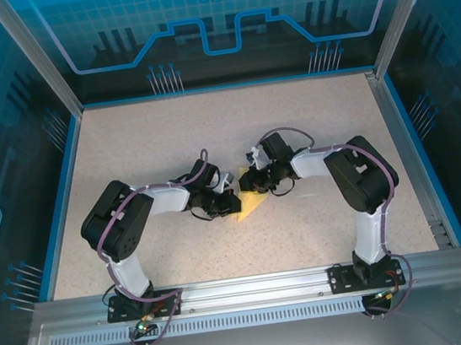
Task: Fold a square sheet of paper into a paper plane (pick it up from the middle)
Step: Fourth fold the wing at the center of the table.
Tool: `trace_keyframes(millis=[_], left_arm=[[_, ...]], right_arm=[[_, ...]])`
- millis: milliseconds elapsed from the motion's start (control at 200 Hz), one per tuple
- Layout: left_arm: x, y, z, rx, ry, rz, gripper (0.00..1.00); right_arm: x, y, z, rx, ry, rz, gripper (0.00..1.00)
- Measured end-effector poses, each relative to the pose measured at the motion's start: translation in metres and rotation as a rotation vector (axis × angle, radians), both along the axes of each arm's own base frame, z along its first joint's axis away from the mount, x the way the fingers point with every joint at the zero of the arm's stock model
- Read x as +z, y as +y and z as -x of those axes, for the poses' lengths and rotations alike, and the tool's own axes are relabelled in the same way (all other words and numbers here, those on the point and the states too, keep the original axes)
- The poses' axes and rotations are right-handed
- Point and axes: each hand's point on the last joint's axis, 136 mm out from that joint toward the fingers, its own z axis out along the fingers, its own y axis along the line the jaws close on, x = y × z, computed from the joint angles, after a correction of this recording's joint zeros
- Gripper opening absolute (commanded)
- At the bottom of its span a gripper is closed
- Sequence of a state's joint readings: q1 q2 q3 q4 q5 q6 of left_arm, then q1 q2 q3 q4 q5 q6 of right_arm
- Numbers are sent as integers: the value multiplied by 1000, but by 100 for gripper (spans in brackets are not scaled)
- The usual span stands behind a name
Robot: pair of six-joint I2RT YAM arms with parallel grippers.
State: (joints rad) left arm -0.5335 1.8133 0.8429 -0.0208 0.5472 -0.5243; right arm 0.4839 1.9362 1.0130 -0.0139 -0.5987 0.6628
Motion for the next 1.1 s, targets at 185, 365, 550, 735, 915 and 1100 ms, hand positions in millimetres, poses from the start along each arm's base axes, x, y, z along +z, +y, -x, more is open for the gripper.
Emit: trace_keyframes(millis=[185, 365, 550, 735, 915, 1100], left_arm=[[1, 0, 0, 1, -1, 1, 12], [1, 1, 1, 11, 7, 2, 11], [2, 2, 4, 19, 3, 10, 11], [8, 5, 8, 20, -5, 16, 21], [21, 3, 5, 33, -26, 38, 25], [22, 2, 6, 35, -21, 43, 16]], right_arm=[[-7, -2, -1, -6, 12, 13, 22], [-8, -3, 0, -8, 12, 18, 21], [-9, -3, 0, -4, 5, 16, 21], [-9, -3, 0, 1, 0, 17, 21], [-9, -3, 0, 6, -4, 17, 21], [-10, -3, 1, 10, -9, 17, 21]])
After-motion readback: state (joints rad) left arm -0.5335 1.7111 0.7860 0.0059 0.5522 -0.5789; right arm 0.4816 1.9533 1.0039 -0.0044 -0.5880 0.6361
